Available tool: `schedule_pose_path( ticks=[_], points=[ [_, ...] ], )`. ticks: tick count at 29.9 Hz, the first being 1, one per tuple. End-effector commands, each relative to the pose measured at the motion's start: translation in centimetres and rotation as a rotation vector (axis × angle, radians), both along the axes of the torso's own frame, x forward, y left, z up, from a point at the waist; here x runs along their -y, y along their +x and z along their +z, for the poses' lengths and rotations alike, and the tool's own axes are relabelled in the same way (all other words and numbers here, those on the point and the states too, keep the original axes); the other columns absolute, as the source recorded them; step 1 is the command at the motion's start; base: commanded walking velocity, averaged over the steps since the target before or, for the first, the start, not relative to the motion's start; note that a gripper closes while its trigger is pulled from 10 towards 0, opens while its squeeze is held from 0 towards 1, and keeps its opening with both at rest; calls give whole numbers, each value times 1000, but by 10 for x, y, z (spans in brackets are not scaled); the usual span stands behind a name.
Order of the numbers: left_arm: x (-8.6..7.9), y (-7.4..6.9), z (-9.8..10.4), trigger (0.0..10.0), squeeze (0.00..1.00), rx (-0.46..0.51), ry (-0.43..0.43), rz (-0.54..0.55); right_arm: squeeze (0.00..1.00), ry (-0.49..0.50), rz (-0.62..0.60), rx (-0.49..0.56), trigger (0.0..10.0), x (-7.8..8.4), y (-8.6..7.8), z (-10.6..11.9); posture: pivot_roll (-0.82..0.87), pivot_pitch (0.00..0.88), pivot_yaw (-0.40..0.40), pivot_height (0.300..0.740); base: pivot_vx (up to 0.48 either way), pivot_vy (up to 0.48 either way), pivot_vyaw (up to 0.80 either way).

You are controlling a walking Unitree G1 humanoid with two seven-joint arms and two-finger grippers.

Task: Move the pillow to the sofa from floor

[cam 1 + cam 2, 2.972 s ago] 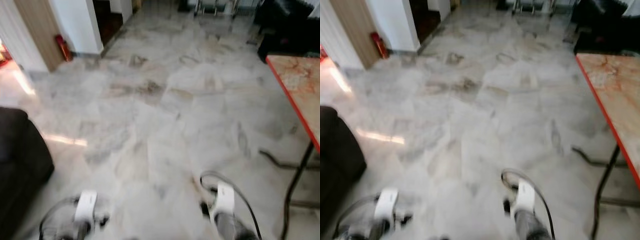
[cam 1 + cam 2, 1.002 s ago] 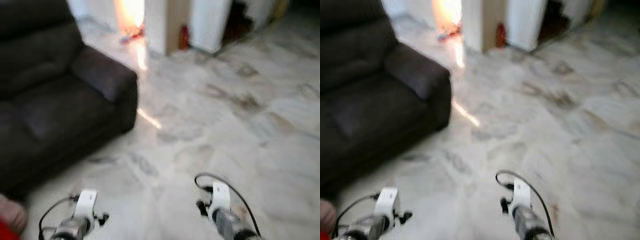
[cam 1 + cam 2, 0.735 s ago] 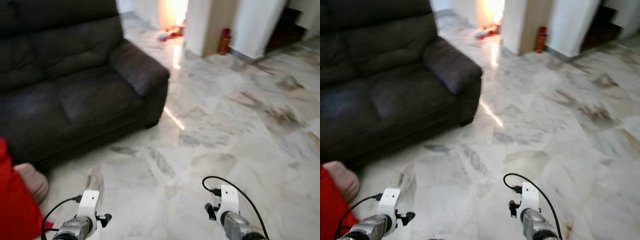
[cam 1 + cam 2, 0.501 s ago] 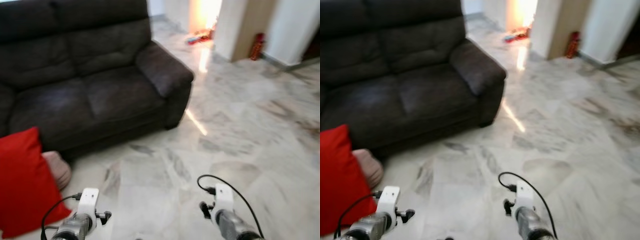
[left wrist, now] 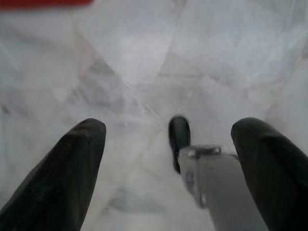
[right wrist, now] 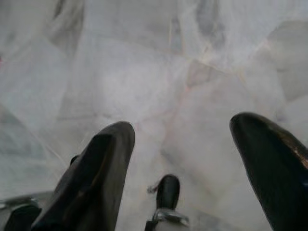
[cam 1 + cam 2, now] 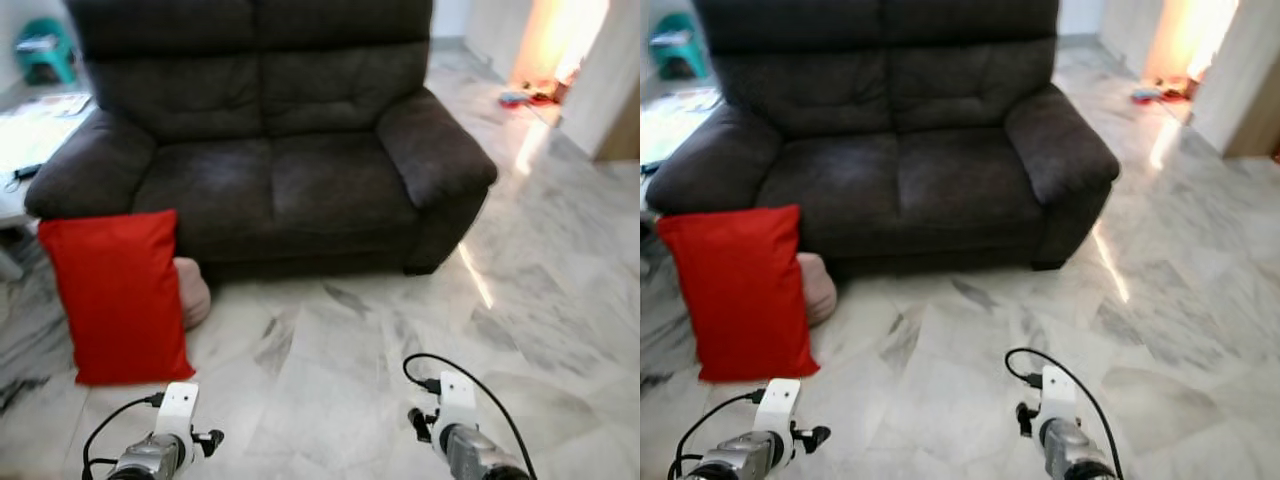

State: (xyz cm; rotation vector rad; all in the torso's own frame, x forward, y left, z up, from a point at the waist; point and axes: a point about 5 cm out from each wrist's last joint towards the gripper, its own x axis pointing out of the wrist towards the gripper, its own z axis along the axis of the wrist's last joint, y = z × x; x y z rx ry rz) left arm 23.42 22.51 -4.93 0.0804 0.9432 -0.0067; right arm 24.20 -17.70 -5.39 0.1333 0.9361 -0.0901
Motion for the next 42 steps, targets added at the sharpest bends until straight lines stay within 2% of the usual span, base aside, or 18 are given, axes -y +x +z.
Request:
schedule_pose_path(
  ticks=[1,30,38,42],
  points=[
    [-1,-3,-2,10000,0,-19,4,0,0,13,-1,-12,10000,-3,-3,-2,28,61,-30,740,0,0,800],
    [-1,-3,-2,10000,0,-17,15,-12,0,13,11,-14,10000,-4,-3,-3,27,63,-25,740,0,0,800],
    [-1,-10,-6,10000,0,-32,29,-26,0,-30,-14,-36,10000,-3,-11,-7,7,11,-18,740,0,0,0],
    [-1,-17,-11,10000,0,-36,-5,35,0,-29,-45,-59,10000,-4,-17,-11,-4,0,-13,740,0,0,0]
  ],
)
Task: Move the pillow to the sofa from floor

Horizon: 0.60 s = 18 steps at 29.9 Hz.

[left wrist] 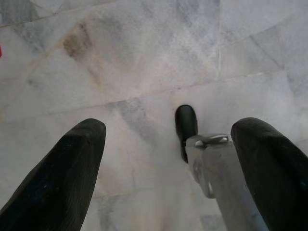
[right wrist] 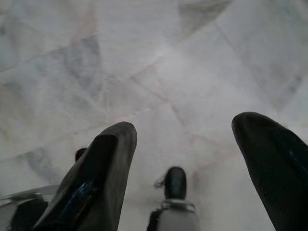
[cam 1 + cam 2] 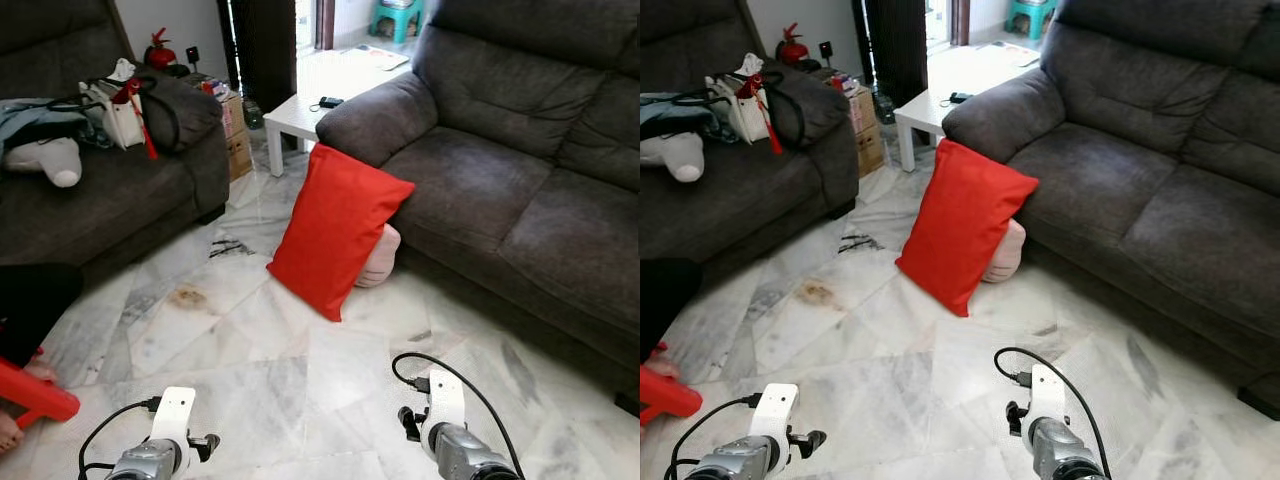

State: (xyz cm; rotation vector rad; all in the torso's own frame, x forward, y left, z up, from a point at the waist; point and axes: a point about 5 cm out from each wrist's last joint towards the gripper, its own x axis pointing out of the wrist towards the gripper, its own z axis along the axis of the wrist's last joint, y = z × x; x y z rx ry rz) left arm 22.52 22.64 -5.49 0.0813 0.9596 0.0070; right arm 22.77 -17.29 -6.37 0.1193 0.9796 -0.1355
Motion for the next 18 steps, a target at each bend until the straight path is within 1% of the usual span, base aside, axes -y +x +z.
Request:
schedule_pose_path(
  ticks=[1,2,3,5,12,18],
  points=[
    [0,-8,-5,10000,0,-20,-12,23,0,-1,-15,-11,10000,0,-2,-1,-4,0,-13,740,0,0,0],
    [0,-12,-8,10000,0,-22,-26,50,0,8,-37,-22,10000,-2,-7,-4,-10,0,-3,740,0,0,0],
    [0,-12,-8,10000,0,-22,-26,50,0,8,-37,-22,10000,-2,-7,-4,-10,0,-3,740,0,0,0],
    [-1,-18,-11,10000,0,-26,-22,54,0,20,-58,-38,10000,-4,-13,-8,-12,0,12,740,0,0,0],
    [-3,-26,-14,10000,0,-40,-2,39,0,29,-48,-55,10000,-8,-20,-12,-34,0,45,740,0,0,0],
    [-4,-30,-16,10000,0,-34,-7,76,0,53,-84,-55,10000,-9,-24,-15,-36,0,43,740,0,0,0]
  ],
)
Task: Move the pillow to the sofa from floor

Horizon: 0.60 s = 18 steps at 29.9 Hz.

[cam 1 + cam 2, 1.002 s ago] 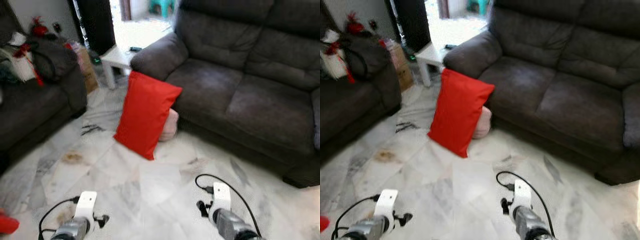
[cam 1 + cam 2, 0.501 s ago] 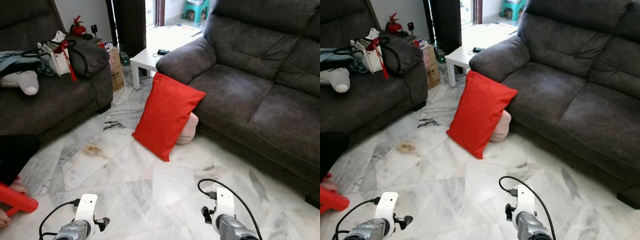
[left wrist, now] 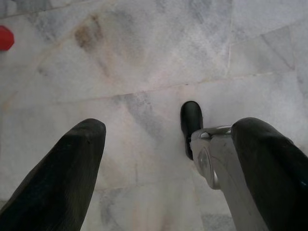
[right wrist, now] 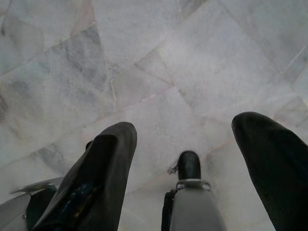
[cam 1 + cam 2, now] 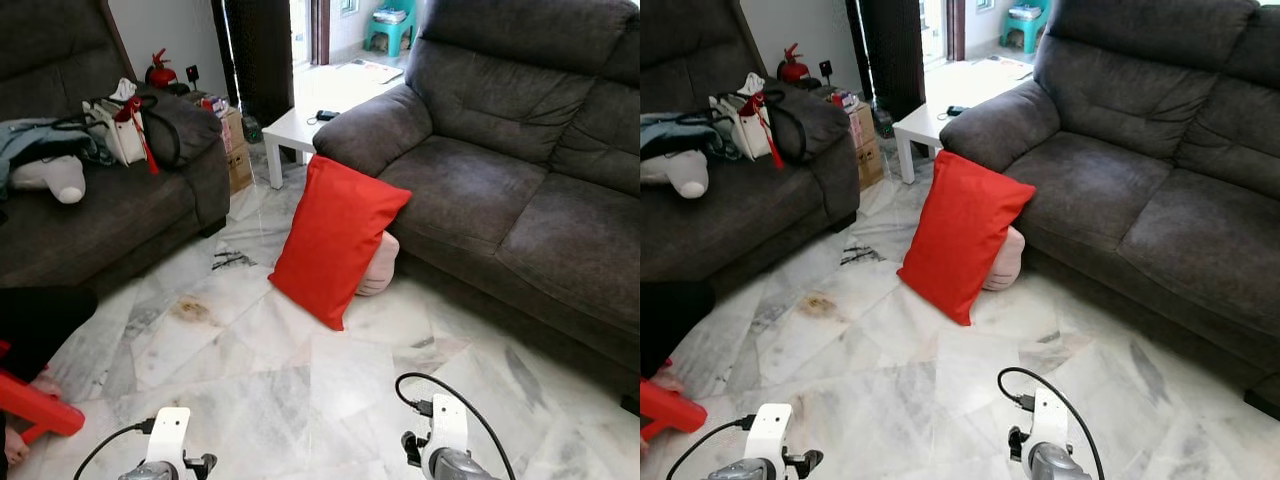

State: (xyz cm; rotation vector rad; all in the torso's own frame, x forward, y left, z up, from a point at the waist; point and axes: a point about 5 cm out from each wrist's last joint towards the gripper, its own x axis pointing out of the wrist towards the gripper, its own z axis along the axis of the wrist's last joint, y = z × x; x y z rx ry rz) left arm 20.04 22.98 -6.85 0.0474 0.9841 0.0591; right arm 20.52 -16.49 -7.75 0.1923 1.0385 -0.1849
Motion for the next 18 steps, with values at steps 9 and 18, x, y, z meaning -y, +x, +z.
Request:
schedule_pose_path(
  ticks=[9,18],
  points=[
    [11,-7,-6,10000,0,-10,-16,9,0,-15,8,5,10000,10,-3,-1,-29,0,-32,740,0,0,0],
    [30,-8,-10,10000,0,-14,-54,11,0,-48,-12,10,10000,27,-6,0,28,0,-55,740,0,0,0]
  ],
)
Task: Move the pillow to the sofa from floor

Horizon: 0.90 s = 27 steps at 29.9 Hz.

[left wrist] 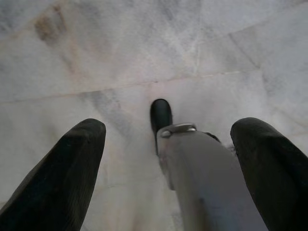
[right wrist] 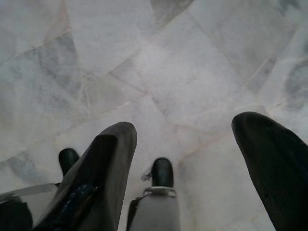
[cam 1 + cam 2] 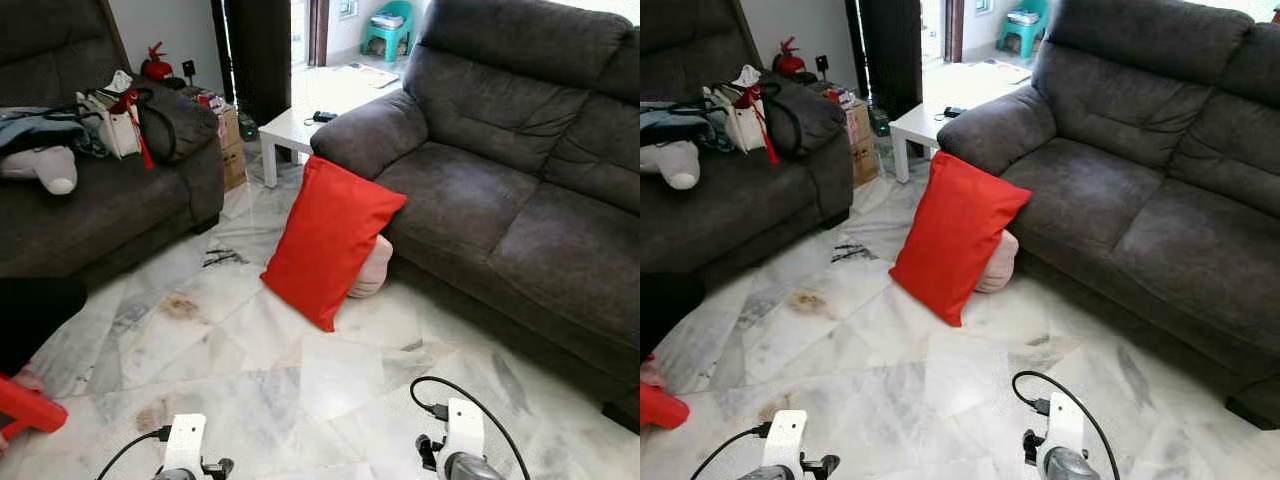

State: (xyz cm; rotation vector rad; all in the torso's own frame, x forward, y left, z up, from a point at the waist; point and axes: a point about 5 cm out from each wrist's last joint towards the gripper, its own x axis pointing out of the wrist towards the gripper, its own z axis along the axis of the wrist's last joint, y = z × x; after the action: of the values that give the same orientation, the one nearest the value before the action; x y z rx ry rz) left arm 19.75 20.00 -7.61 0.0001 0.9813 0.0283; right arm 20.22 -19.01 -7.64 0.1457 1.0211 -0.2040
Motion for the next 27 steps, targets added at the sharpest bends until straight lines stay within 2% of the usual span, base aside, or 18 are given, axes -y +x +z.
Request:
schedule_pose_path(
  ticks=[1,6,10,15,27],
  points=[
    [1,-5,-3,10000,0,-20,-3,14,0,0,-27,-1,10000,3,-3,-1,34,0,-52,740,0,0,0],
    [-2,-5,-2,10000,0,-16,11,-2,0,9,-34,-7,10000,0,-4,-2,57,0,-57,740,0,0,0],
    [-15,-7,-1,10000,0,-17,34,13,0,28,12,-14,10000,-11,-4,-4,36,0,-38,740,0,0,0],
    [-21,-9,0,10000,0,-15,41,20,0,43,-2,-9,10000,-17,-5,-4,-20,0,-20,740,0,0,0],
    [-20,-9,0,10000,0,3,35,45,0,38,-8,-3,10000,-15,-5,-4,-10,0,-16,740,0,0,0]
  ],
)
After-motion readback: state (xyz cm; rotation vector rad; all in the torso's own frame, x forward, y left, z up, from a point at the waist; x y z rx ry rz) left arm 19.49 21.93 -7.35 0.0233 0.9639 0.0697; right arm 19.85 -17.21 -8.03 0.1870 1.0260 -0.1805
